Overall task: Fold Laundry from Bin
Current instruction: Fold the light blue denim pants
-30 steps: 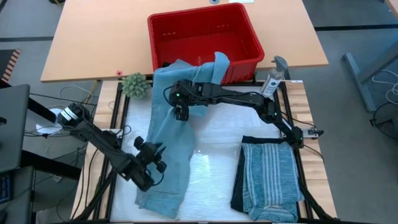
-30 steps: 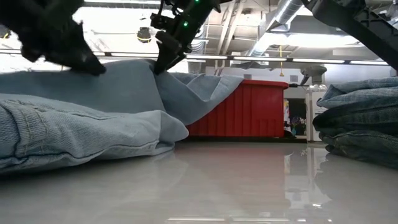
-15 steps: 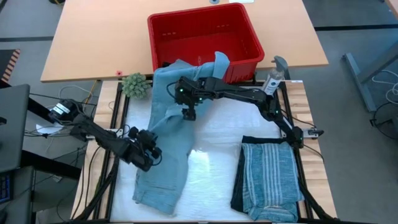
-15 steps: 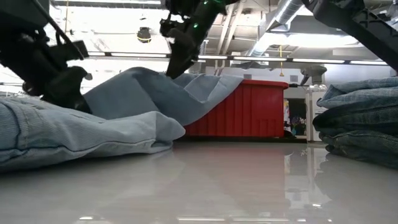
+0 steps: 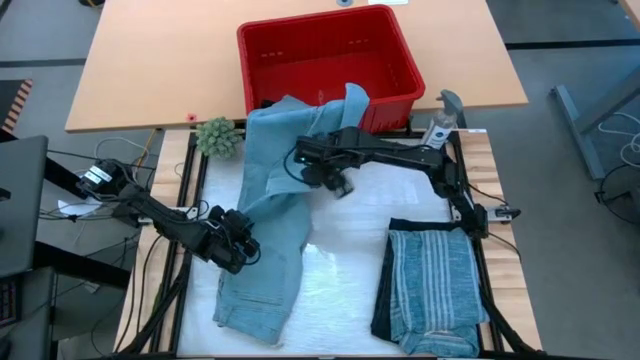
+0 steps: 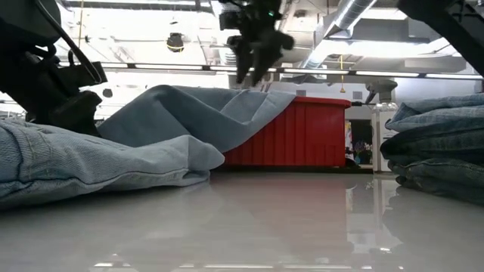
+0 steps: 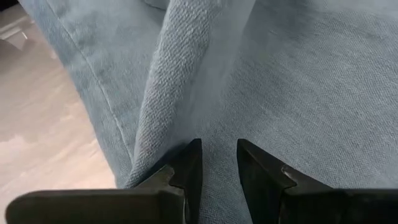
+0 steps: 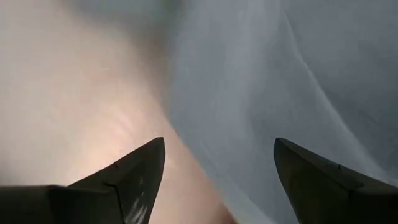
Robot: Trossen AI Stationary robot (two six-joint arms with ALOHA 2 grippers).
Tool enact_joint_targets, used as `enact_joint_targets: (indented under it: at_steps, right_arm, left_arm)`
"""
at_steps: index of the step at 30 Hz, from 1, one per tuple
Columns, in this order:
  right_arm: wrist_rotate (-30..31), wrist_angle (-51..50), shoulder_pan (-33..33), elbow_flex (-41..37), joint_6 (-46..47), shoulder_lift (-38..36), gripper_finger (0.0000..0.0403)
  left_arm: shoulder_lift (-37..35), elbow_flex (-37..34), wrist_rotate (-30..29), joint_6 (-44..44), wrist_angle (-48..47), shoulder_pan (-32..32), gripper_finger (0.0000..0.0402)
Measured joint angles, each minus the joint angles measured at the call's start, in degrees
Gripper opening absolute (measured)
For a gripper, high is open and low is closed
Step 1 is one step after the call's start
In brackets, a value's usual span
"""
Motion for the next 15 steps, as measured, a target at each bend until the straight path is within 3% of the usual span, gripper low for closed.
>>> enact_joint_targets:
  at_steps: [3,9,15]
  right_arm:
    - [5.5,-2.1,-0.7,0.1,-5.0,0.1,0.0323]
    - [3.6,-5.4,-2.8,0.0,-8.2,0.3,0.0317]
    - [3.5,-3.7,-7.1,-6.4,-10.5,0.5,0.0317]
  left_arm:
    - [0.0,0.0,0.0,-1.0,0.3,0.0,0.0088]
    - [0.0,0.0,0.0,-1.3,0.3,0.0,0.0088]
    - [0.0,0.0,0.0,-1.3,0.3,0.0,0.0088]
